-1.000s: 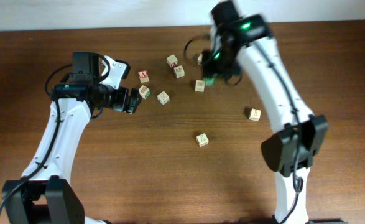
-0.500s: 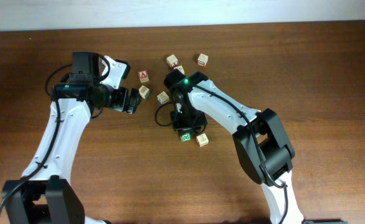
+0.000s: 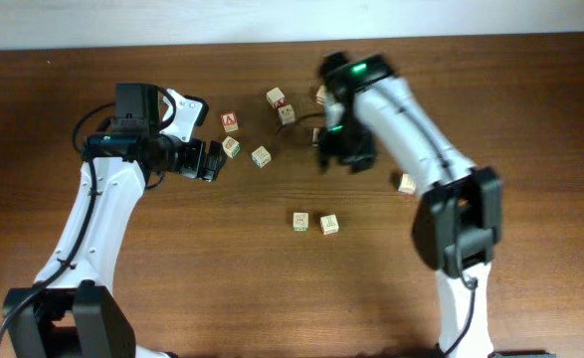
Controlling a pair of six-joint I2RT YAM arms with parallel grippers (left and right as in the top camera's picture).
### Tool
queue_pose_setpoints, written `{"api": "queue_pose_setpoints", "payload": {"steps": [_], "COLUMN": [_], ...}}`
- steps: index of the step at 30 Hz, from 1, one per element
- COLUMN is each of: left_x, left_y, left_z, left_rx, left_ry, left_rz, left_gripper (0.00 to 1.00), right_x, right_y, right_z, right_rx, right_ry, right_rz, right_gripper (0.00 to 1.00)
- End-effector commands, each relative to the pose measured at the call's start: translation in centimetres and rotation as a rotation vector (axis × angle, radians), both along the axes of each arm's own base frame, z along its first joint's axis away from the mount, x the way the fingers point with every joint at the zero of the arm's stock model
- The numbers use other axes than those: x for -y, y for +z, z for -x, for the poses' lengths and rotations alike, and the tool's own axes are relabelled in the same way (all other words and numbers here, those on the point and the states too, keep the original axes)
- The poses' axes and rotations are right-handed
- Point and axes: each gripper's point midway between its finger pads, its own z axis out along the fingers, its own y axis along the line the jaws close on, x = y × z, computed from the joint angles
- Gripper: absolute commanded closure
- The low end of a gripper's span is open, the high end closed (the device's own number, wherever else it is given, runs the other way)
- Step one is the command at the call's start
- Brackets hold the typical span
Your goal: Rotate 3 blocks
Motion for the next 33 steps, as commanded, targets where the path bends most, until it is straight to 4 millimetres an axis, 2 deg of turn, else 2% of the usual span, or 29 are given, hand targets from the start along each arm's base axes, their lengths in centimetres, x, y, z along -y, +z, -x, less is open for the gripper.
{"api": "queue_pose_setpoints", "payload": {"steps": [1, 3, 6, 11, 12, 13, 15, 18, 20, 22, 28, 29, 33], "left_x": [0.0, 0.0, 0.0, 0.0, 0.0, 0.0, 0.0, 0.0, 0.0, 0.0, 0.0, 0.0, 0.0], "left_y": [0.4, 0.4, 0.4, 0.4, 0.4, 0.4, 0.4, 0.4, 0.4, 0.4, 0.4, 0.4, 0.4], "left_z": [-0.4, -0.4, -0.4, -0.4, -0.4, -0.4, -0.4, -0.4, -0.4, -0.4, -0.4, -0.4, -0.4], "left_rx": [0.016, 0.016, 0.016, 0.016, 0.016, 0.016, 0.016, 0.016, 0.016, 0.016, 0.016, 0.016, 0.016], "left_ry": [-0.014, -0.014, -0.014, -0.014, -0.014, -0.014, -0.013, -0.013, -0.013, -0.013, -0.014, -0.014, -0.013], "left_rz": [0.006, 0.006, 0.006, 0.006, 0.006, 0.006, 0.006, 0.006, 0.006, 0.006, 0.006, 0.006, 0.006], "left_gripper": [0.01, 0.01, 0.01, 0.01, 0.01, 0.01, 0.01, 0.01, 0.01, 0.01, 0.01, 0.01, 0.01], "right_x": [8.2, 12.2, 13.9, 13.1, 13.6, 14.0, 14.2, 13.8, 13.0, 11.4, 3.5, 2.2, -0.5], "right_y": [0.6, -1.0, -3.5, -7.2, -7.6, -7.7, -7.8, -7.9, -7.8, -7.7, -7.3, -7.2, -7.0], "right_z": [-1.8, -1.4, -0.6, 0.6, 0.7, 0.7, 0.6, 0.3, 0.5, 1.2, 4.6, 5.4, 7.5], "right_rx": [0.010, -0.031, -0.066, -0.091, -0.090, -0.089, -0.080, -0.061, -0.062, -0.081, -0.133, -0.141, -0.164], "right_ry": [-0.118, -0.197, -0.232, -0.222, -0.249, -0.255, -0.248, -0.197, -0.162, -0.121, 0.082, 0.120, 0.182], "right_rz": [0.032, 0.073, 0.091, 0.099, 0.133, 0.156, 0.168, 0.163, 0.164, 0.162, 0.139, 0.146, 0.164], "right_gripper": [0.44, 0.46, 0.46, 0.45, 0.45, 0.47, 0.61, 0.68, 0.70, 0.70, 0.69, 0.62, 0.59]}}
